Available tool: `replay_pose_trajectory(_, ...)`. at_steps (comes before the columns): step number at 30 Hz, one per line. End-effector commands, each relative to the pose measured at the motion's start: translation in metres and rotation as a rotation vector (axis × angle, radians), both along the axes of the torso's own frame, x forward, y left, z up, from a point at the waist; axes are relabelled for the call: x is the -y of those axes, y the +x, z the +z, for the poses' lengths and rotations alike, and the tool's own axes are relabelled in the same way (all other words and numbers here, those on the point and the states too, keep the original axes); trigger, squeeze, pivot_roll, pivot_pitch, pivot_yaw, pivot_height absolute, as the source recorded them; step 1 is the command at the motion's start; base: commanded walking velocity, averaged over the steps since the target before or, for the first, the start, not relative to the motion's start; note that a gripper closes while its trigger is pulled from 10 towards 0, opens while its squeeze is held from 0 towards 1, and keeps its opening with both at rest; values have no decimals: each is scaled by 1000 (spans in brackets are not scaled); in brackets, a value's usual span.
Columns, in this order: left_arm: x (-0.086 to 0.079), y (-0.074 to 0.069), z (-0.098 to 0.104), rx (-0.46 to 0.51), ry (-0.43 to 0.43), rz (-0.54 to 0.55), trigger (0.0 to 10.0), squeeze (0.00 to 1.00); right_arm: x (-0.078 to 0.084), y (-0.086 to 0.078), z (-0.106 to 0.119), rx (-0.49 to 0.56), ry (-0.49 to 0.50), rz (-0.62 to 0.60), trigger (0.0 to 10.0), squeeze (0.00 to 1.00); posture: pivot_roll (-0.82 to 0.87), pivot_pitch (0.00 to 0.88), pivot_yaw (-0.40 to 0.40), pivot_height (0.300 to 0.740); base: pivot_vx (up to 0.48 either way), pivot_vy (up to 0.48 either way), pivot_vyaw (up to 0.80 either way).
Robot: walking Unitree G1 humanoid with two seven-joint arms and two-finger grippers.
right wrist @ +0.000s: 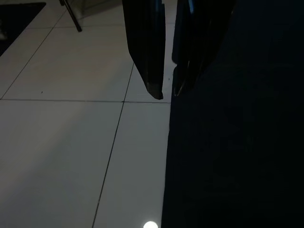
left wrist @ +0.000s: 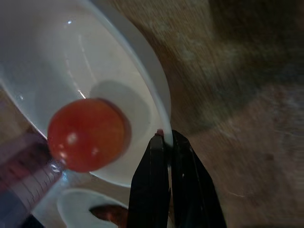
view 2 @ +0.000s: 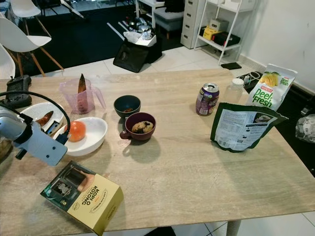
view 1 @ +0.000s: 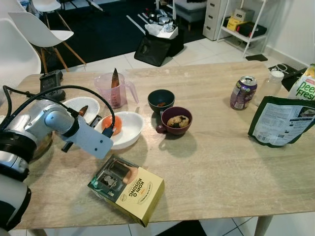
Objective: Restocking fridge
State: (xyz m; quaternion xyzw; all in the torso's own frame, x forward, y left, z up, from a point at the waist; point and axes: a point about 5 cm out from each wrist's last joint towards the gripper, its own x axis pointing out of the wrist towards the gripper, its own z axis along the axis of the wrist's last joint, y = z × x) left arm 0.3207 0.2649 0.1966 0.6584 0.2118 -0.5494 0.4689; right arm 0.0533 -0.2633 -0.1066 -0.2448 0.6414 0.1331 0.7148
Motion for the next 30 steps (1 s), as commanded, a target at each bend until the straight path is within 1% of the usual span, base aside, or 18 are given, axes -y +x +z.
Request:
replay_pose_trajectory(1, -11, -9, -2, -34, 6, 47, 10000, 0, -3, -1, -1, -3, 8, 6, 10000, 0, 18, 16, 17, 740, 0, 0, 0)
replay_pose_trajectory(2, -11, -9, -2, -34, 6, 47, 10000, 0, -3, -1, -1, -3, 8, 6, 10000, 0, 18, 16, 17, 740, 0, 0, 0)
replay_pose_trajectory(3, -10, -14, -6, -57, -11, 57, 10000, 0, -3, 0, -1, -2, 9, 8, 10000, 0, 20, 16, 11, 740, 0, 0, 0)
replay_pose_trajectory(4, -10, -27, -18, -129, -21, 81, 10000, 0, -4, 2, -1, -1, 9, 13, 10000, 0, 23, 10, 8, 740, 0, 0, 0)
replay_pose_trajectory(5, -10, -27, -18, -129, -21, 81, 10000, 0, -4, 2, -1, -1, 9, 13, 10000, 0, 23, 10, 8, 740, 0, 0, 0)
replay_pose_trajectory(6, -11, -34, -22, -162, -16, 98, 10000, 0, -4, 2, -1, -1, 9, 15, 10000, 0, 24, 12, 9, 740, 0, 0, 0)
replay_pose_trajectory(7, -11, -34, -22, -162, -16, 98, 10000, 0, -4, 2, -1, -1, 9, 15, 10000, 0, 24, 12, 9, 740, 0, 0, 0)
replay_pose_trajectory(8, -11, -40, -24, -185, -11, 108, 10000, 0, -4, 3, -1, 0, 9, 17, 10000, 0, 28, 11, 6, 740, 0, 0, 0)
replay_pose_trajectory(9, -12, -49, -26, -219, 3, 124, 10000, 0, -4, 4, -1, 0, 9, 19, 10000, 0, 32, 9, 3, 740, 0, 0, 0)
replay_pose_trajectory(12, -11, -52, -27, -227, 5, 128, 10000, 0, -5, 5, -1, -1, 10, 22, 10000, 0, 35, 8, 2, 740, 0, 0, 0)
replay_pose_trajectory(18, -10, -54, -22, -226, 6, 132, 10000, 0, -6, 8, -1, 0, 12, 26, 10000, 0, 36, 6, 1, 740, 0, 0, 0)
replay_pose_trajectory(19, -10, -55, -21, -231, 9, 134, 10000, 184, -6, 8, -1, 1, 13, 27, 10000, 0, 36, 6, 2, 740, 0, 0, 0)
replay_pose_trajectory(21, -9, -57, -20, -234, 10, 141, 10000, 184, -6, 9, -1, 2, 13, 28, 10000, 0, 35, 6, 3, 740, 0, 0, 0)
replay_pose_trajectory(22, -9, -57, -19, -237, 14, 149, 10000, 698, -6, 9, -1, 3, 13, 28, 10000, 0, 33, 6, 6, 740, 0, 0, 0)
replay_pose_trajectory(23, -10, -58, -18, -238, 20, 162, 10000, 984, -7, 10, -1, 4, 14, 28, 10000, 0, 32, 6, 8, 740, 0, 0, 0)
replay_pose_trajectory(28, -11, -57, -14, -215, 31, 178, 10000, 1000, -7, 10, -1, 4, 16, 23, 10000, 0, 28, 8, 13, 740, 0, 0, 0)
replay_pose_trajectory(30, -11, -55, -10, -204, 21, 180, 10000, 1000, -7, 11, -1, 4, 16, 22, 10000, 0, 27, 10, 14, 740, 0, 0, 0)
